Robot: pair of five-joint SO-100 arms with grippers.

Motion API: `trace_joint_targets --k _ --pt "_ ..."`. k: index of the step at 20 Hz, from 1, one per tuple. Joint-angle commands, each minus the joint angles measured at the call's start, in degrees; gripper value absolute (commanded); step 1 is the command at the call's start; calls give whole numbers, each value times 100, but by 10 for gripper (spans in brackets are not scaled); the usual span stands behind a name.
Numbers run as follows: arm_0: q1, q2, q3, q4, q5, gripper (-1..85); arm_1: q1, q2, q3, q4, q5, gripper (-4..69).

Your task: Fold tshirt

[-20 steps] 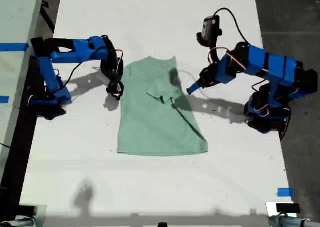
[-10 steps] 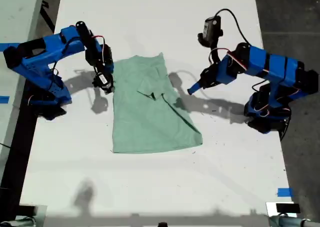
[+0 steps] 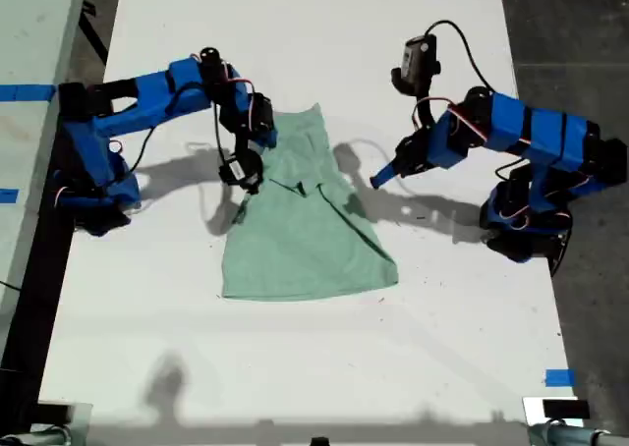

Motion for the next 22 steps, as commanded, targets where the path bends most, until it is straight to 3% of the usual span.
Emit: trace_joint_targets --k 1,3,5,7,14,17,20,22 --pt "141 -1345 -1969 308 141 4 -97 404 26 -149 114 262" --pt "18 -1916 -2241 62 229 34 -132 580 185 -149 176 262" --pt "-88 -2083 -2241 9 396 299 -141 694 334 -149 220 260" --pt "-62 -1652 -2232 176 501 366 -141 712 396 -149 220 259" --pt "422 984 -1063 1099 229 321 -360 642 404 -141 176 228" --pt "976 2013 378 1046 -457 253 -650 563 413 -220 141 222" --pt "1626 3094 1898 800 -1318 121 -1002 448 431 -264 220 228" --pt "2048 3507 2470 756 -1819 115 -1222 299 527 -316 378 230"
